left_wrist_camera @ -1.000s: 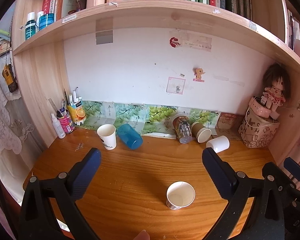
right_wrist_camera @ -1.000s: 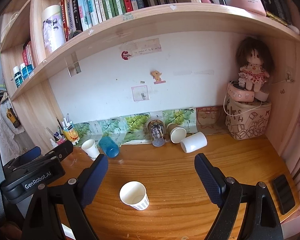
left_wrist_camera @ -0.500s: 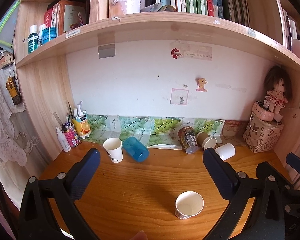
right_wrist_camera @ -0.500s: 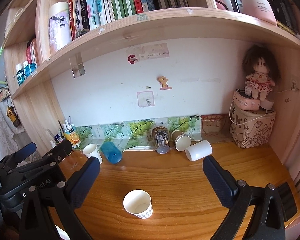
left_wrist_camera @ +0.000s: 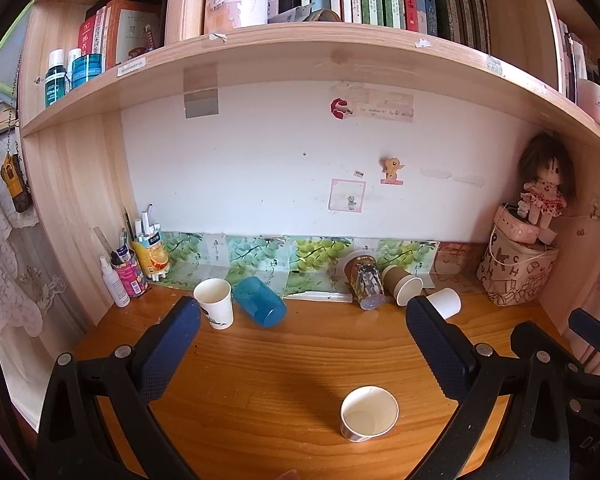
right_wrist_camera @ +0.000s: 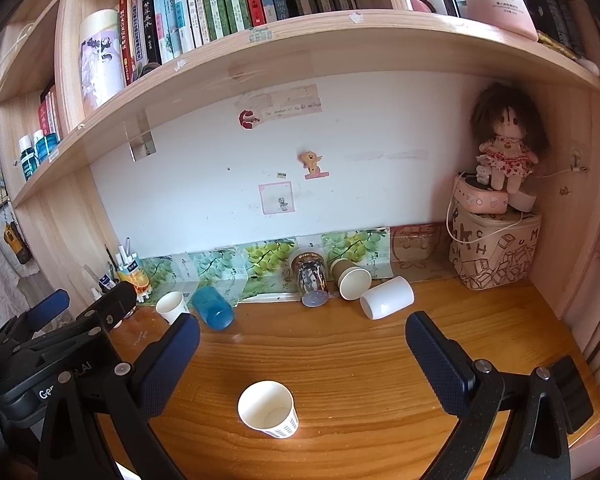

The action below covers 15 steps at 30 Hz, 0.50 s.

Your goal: Flip cup upright

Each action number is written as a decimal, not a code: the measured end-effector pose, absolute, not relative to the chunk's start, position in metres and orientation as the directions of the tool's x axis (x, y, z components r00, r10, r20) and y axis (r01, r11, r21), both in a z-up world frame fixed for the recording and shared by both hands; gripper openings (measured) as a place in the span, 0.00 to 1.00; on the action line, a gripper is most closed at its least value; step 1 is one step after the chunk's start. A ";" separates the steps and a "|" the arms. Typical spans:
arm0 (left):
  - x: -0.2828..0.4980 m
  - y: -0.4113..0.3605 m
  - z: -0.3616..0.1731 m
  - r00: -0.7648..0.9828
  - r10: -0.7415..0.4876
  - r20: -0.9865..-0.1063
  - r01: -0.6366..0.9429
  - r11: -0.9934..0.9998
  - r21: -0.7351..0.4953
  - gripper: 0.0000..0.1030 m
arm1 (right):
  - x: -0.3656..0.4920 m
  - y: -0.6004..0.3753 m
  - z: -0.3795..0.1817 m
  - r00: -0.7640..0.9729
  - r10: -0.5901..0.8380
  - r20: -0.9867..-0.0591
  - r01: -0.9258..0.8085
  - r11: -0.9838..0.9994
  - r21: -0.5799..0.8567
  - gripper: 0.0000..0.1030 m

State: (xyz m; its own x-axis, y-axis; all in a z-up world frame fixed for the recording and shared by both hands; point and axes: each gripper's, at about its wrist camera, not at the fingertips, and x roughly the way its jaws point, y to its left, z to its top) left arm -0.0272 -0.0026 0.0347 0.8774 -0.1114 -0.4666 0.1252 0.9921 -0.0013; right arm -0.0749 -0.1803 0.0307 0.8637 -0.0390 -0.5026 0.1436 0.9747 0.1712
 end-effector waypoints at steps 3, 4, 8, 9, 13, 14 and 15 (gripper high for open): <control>-0.027 -0.003 0.035 0.880 -0.119 -0.460 0.132 0.991 -0.003 1.00 | -0.075 -0.182 0.031 0.863 -0.045 -0.503 0.152 0.973 0.173 1.00; -0.027 -0.004 0.036 0.881 -0.122 -0.457 0.135 0.991 -0.005 1.00 | -0.075 -0.183 0.031 0.863 -0.048 -0.503 0.156 0.972 0.174 1.00; -0.030 -0.005 0.037 0.888 -0.130 -0.440 0.143 0.990 -0.004 1.00 | -0.073 -0.186 0.031 0.862 -0.052 -0.504 0.163 0.971 0.177 1.00; -0.030 -0.005 0.038 0.890 -0.132 -0.436 0.145 0.989 -0.004 1.00 | -0.073 -0.186 0.031 0.861 -0.052 -0.506 0.163 0.970 0.178 1.00; -0.030 -0.006 0.038 0.891 -0.134 -0.434 0.150 0.989 0.001 1.00 | -0.072 -0.186 0.031 0.860 -0.051 -0.507 0.162 0.971 0.177 1.00; -0.030 -0.006 0.038 0.891 -0.134 -0.434 0.149 0.989 0.001 1.00 | -0.072 -0.186 0.031 0.860 -0.050 -0.509 0.161 0.971 0.178 1.00; -0.030 -0.006 0.038 0.891 -0.134 -0.434 0.149 0.989 0.000 1.00 | -0.072 -0.186 0.030 0.859 -0.050 -0.509 0.162 0.971 0.177 1.00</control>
